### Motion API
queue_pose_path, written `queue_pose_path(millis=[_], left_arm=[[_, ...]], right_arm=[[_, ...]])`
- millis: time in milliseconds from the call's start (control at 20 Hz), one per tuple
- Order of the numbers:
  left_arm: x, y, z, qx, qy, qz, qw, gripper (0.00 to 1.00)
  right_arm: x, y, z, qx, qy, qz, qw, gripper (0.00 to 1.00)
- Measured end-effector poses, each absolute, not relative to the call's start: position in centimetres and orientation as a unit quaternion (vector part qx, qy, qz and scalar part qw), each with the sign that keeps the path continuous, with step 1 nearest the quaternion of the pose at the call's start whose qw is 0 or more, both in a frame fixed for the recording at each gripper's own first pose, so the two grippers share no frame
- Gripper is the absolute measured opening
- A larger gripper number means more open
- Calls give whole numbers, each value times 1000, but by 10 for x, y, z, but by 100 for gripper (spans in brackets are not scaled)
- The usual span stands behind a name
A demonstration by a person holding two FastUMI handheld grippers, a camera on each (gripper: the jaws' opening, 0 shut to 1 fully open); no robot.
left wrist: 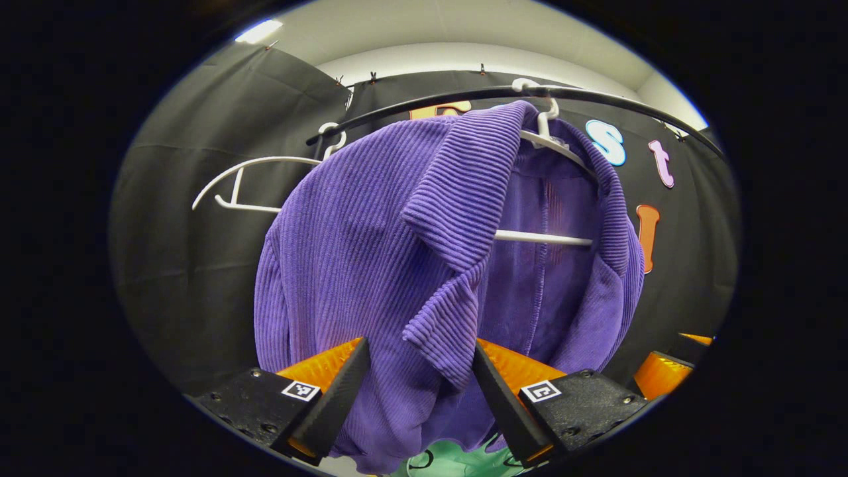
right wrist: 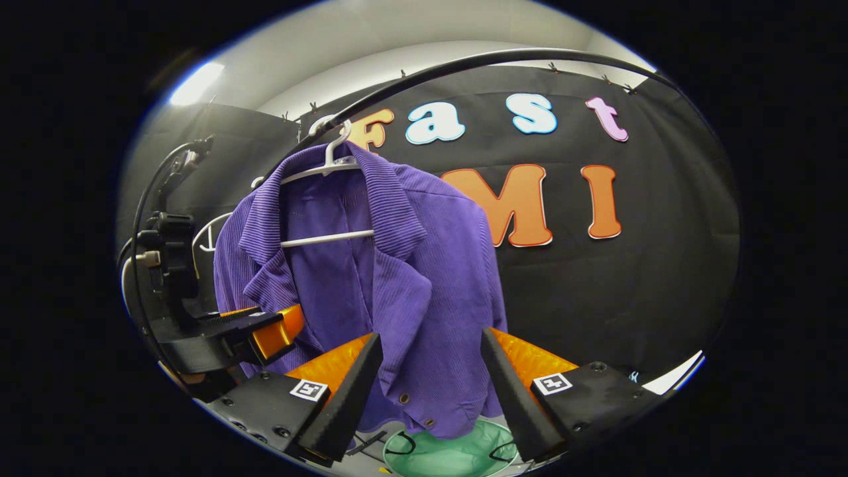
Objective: Grasp the clothes on the hanger with both hands and then place them into the laundry hamper below.
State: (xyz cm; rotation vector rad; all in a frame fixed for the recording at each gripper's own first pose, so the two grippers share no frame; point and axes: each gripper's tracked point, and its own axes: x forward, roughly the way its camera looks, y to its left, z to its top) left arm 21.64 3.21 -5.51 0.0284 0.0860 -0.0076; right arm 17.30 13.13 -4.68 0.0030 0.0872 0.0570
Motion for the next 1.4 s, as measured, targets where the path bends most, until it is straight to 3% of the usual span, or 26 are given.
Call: queue_pose_path(millis=[250,600,650,800,900,950,1100,1400], left_arm=[[224,35,-55,17,43,-18,999,94],[230,50,-49,10,32,-9,999,56],[232,46,-49,9,33,-22,999,47],[234,45,-50,13,42,-36,998,21],[233,41,-52,16,57,-56,997,3],[232,38,-51,9,65,-66,996,6],[220,29,-48,-16,79,-106,991,2],[197,40,-22,-15,69,-133,989,0]], right_arm=[[209,151,-50,6,42,42,998,98],[259,160,-64,24,58,54,997,97],[263,160,-67,30,63,58,996,96],[264,165,-60,76,65,87,991,83],[258,159,-56,100,63,105,987,63],[256,158,-52,112,64,116,985,53],[241,150,-43,138,63,146,977,17],[224,142,3,162,26,206,965,17]])
